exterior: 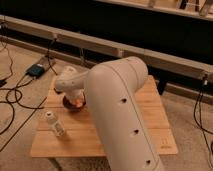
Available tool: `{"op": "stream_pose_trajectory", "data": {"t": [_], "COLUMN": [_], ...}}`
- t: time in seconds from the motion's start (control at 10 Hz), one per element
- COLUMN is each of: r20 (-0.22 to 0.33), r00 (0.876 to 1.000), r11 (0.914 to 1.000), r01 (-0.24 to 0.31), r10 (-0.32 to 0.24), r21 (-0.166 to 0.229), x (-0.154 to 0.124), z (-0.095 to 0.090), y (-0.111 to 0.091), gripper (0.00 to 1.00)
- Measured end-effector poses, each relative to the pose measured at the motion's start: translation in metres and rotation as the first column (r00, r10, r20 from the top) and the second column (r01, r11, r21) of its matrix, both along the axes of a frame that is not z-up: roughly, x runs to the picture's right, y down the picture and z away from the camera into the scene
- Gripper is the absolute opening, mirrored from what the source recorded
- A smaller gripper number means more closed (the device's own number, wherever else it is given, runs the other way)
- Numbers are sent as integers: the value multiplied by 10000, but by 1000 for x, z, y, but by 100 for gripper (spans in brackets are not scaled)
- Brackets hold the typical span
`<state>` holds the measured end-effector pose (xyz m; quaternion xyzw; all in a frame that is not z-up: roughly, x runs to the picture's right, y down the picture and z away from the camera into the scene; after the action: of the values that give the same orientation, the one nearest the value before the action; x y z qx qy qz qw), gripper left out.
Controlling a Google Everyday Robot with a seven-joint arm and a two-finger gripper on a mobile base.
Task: Place the pepper in the ceramic bowl
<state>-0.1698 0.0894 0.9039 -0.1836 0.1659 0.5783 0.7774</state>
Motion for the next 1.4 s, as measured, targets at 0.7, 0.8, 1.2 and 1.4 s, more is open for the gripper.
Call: {"op": "stream_pose_trajectory", "data": {"t": [0.7, 0.8, 1.2, 1.4], "r20": [287, 362, 500, 627], "r00": [9986, 9979, 9939, 9903], "r11": [9986, 9979, 9948, 9921], "r01": [-449, -550, -998, -1221], "r10": [441, 538, 987, 1237], "r21": [293, 348, 188, -281], "x": [0, 2, 25, 41], "z": [-19, -25, -48, -63], "y": [-13, -17, -24, -23], "gripper": [78, 78, 78, 78]}}
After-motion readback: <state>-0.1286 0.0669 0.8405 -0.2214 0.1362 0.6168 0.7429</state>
